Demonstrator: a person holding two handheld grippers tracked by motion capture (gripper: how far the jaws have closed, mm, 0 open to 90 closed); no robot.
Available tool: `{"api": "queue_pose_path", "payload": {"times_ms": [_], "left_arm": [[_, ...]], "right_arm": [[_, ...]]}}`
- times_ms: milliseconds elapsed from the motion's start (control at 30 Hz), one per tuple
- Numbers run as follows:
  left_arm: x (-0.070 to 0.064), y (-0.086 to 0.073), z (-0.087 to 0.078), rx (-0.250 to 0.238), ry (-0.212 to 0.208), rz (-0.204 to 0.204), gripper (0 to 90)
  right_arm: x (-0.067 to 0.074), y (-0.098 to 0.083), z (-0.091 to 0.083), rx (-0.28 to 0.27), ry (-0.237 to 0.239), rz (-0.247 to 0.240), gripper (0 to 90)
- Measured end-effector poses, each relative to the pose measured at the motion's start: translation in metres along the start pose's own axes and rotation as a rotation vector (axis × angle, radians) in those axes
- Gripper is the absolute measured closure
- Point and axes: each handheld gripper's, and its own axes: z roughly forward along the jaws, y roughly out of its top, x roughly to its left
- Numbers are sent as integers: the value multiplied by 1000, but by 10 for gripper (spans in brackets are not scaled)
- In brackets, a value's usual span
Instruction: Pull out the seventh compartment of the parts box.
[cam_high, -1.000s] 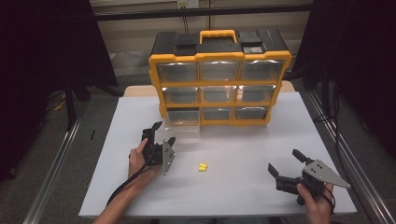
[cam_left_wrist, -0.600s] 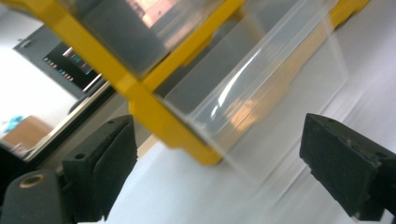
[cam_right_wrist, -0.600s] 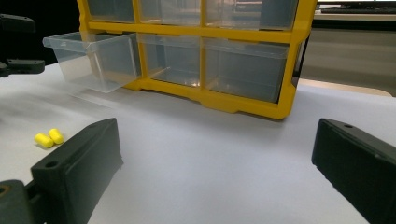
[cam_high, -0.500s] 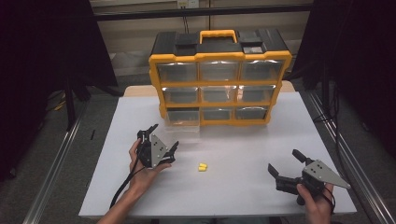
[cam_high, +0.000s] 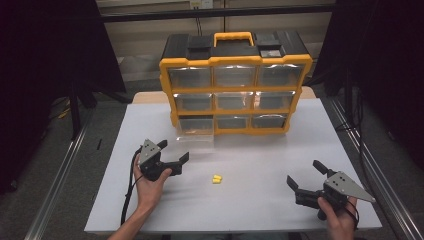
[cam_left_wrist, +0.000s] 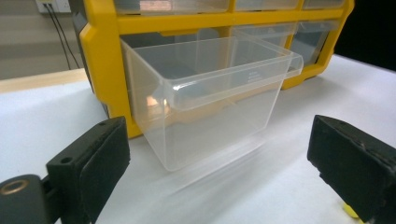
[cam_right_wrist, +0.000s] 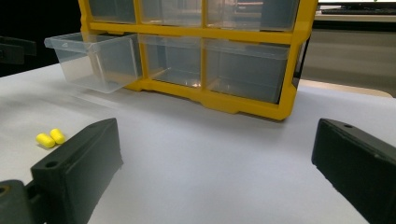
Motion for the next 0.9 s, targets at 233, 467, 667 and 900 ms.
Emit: {"api": "queue_pose_path", "payload": {"times_ms": [233, 467, 667, 900], "left_arm": [[1, -5, -8, -37, 25, -4, 34], [0, -14, -22, -46, 79, 2, 36], [1, -18, -37, -68, 95, 20, 36], [-2, -23, -56, -68, 105, 10, 37]], "right_arm": [[0, 0, 0, -1, -1, -2, 13], [1, 1, 1, 3, -3, 1, 13], [1, 1, 3, 2, -13, 2, 13], [-1, 1, 1, -7, -19, 3, 13]]}}
